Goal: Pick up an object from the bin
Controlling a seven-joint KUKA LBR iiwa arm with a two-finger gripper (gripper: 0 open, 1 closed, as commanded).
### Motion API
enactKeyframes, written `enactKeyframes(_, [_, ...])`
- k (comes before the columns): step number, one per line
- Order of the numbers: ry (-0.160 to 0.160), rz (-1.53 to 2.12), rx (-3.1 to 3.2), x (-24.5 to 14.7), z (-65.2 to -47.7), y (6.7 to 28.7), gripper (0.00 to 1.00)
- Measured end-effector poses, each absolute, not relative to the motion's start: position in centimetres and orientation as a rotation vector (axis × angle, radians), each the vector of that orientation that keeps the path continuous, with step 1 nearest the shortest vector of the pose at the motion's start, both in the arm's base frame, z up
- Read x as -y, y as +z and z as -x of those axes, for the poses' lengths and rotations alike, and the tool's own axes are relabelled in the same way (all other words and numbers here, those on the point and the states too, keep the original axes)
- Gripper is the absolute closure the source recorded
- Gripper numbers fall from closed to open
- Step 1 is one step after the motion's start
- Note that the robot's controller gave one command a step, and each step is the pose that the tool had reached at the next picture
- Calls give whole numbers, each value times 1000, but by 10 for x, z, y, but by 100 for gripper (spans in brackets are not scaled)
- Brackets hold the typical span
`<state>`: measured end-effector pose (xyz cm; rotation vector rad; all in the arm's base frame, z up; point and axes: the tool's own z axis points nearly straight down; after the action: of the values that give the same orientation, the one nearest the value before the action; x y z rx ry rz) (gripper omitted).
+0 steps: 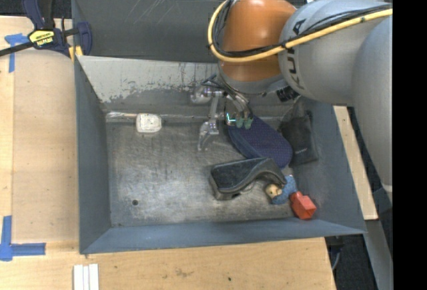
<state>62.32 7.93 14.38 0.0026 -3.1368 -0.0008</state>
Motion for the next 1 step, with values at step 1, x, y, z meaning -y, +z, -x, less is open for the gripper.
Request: enactKeyframes(1, [-3, 156, 3146, -88, -619, 84, 0])
